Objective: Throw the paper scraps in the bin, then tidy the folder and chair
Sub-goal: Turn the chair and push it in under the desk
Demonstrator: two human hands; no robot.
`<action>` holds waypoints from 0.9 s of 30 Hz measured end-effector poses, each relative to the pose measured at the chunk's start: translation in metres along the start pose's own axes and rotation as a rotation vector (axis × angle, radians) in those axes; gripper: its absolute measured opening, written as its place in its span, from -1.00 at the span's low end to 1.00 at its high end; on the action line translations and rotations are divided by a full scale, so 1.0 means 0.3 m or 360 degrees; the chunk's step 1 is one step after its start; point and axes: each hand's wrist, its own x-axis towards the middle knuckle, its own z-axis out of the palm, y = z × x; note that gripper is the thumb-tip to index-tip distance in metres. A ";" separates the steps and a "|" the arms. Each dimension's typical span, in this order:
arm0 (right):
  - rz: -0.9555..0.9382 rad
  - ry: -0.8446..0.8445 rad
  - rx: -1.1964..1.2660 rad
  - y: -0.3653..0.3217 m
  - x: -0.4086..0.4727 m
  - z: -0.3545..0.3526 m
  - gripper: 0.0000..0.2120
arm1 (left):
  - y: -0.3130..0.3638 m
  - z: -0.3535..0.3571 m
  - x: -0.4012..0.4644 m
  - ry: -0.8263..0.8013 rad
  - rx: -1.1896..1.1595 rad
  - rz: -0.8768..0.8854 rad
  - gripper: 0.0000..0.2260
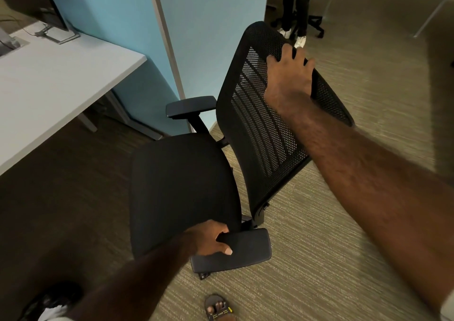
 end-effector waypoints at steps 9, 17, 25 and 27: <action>-0.0087 -0.0103 -0.0050 0.003 -0.029 -0.020 -0.36 | -0.049 -0.012 -0.046 -0.0009 0.0024 0.0013 -0.32; -0.0399 -0.0296 0.0138 0.125 -0.050 -0.057 -0.34 | -0.115 -0.048 -0.093 -0.0093 0.0127 -0.0032 -0.29; -0.0520 -0.0349 0.0601 0.198 -0.090 -0.060 -0.60 | -0.236 -0.115 -0.149 -0.0162 0.0265 -0.0068 -0.35; -0.0550 -0.0319 0.0721 0.206 -0.097 -0.056 -0.66 | -0.271 -0.135 -0.162 -0.0153 0.0295 -0.0095 -0.34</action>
